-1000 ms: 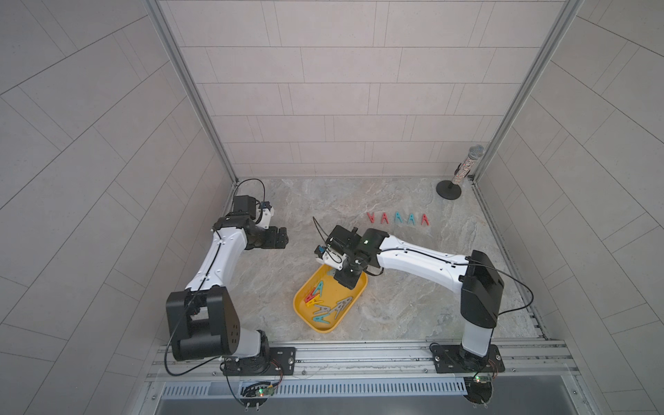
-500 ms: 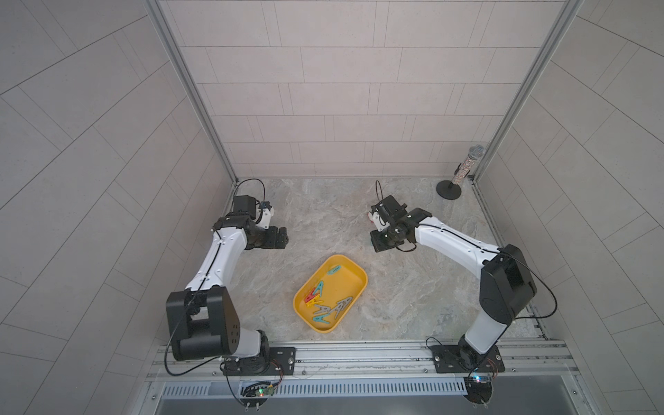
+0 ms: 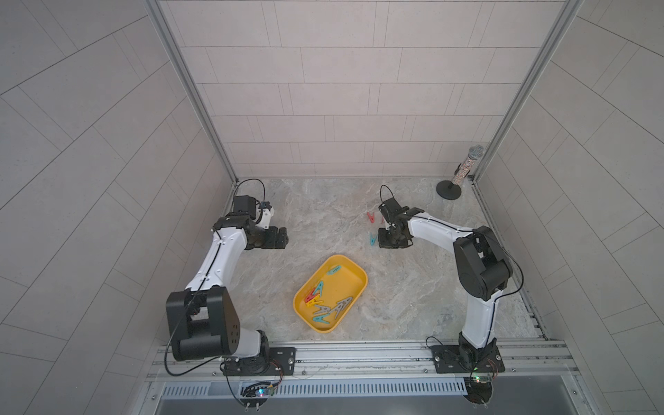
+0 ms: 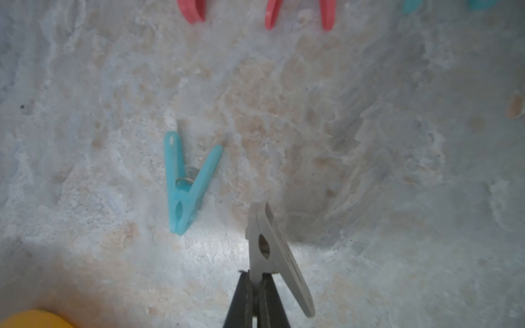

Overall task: Take the clothespins out of the storage box
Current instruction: Place the clothespin at the center of the board.

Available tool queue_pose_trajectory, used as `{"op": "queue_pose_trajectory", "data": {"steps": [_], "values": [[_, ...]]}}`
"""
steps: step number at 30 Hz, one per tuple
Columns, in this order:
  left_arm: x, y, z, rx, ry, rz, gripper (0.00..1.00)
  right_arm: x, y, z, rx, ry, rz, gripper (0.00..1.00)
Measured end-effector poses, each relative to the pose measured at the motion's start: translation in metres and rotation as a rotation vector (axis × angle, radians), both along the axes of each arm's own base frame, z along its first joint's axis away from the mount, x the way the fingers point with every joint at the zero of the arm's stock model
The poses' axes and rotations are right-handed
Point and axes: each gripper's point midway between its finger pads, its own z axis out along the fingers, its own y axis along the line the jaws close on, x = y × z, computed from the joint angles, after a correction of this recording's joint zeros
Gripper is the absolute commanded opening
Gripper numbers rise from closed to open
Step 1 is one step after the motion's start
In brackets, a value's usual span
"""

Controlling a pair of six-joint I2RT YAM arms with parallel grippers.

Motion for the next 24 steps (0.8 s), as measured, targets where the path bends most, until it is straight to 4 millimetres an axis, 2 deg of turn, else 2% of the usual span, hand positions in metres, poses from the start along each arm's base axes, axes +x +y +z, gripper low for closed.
{"op": "queue_pose_trajectory", "data": {"steps": [8,16,24], "values": [[0.0,0.0,0.0,0.0,0.0,0.0,0.99,0.024,-0.003,-0.008,0.01,-0.012,-0.038,0.03],[0.0,0.0,0.0,0.0,0.0,0.0,0.99,0.029,0.0,-0.016,0.019,0.0,-0.042,0.09],[0.0,0.0,0.0,0.0,0.0,0.0,0.99,0.03,0.002,-0.016,0.028,0.002,-0.05,0.21]]}}
